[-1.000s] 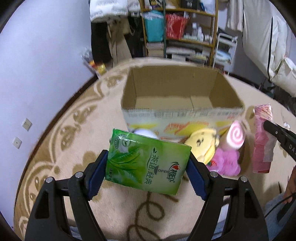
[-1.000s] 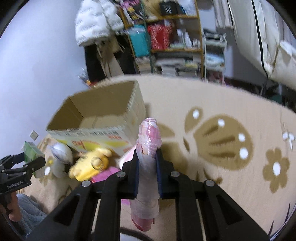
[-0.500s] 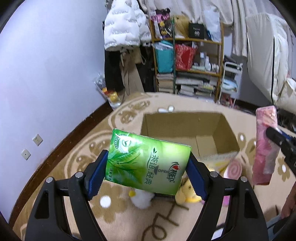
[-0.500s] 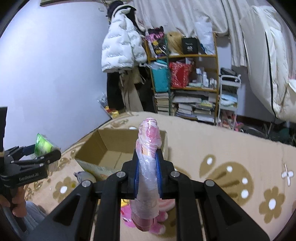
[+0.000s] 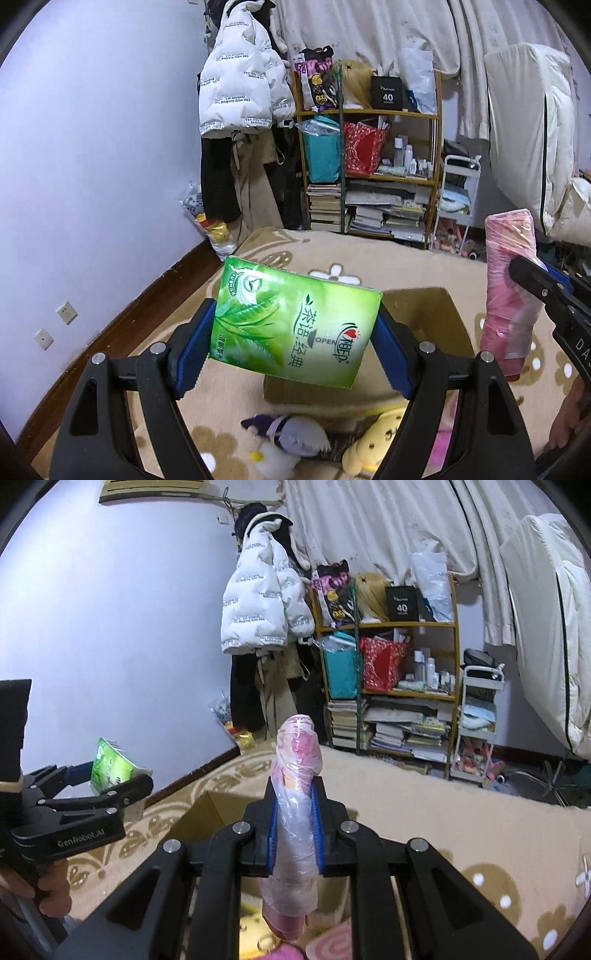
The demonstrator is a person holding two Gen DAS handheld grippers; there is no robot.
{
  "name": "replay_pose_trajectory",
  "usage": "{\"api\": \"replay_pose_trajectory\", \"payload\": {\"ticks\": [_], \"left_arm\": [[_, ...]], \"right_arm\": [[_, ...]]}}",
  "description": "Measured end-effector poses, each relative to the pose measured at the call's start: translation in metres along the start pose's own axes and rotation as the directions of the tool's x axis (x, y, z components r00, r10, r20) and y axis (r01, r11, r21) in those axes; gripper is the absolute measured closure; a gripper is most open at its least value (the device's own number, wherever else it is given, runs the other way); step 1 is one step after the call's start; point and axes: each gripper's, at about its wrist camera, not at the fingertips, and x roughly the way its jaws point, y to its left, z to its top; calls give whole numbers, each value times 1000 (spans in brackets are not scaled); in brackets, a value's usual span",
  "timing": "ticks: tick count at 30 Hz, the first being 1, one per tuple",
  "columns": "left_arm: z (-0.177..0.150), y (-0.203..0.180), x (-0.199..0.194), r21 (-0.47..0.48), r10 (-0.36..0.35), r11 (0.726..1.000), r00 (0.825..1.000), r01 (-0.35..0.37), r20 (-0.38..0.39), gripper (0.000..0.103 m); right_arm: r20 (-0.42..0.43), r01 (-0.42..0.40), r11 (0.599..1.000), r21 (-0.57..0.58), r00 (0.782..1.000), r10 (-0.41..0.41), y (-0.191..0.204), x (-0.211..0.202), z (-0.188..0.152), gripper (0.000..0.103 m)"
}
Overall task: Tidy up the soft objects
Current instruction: 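Lift the green pack with the left tool while the right tool carries the pink roll over the box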
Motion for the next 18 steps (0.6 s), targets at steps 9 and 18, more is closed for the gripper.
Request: {"api": "replay_pose_trajectory", "payload": {"ticks": [9, 18], "left_arm": [[-1, 7, 41, -45, -30, 999, 999, 28, -32, 24], [-18, 1, 74, -40, -58, 998, 993, 54, -106, 24]], "right_arm": [[0, -15, 1000, 12, 1000, 15, -6, 31, -5, 87], [-59, -24, 998, 54, 998, 28, -15, 61, -26, 86]]}}
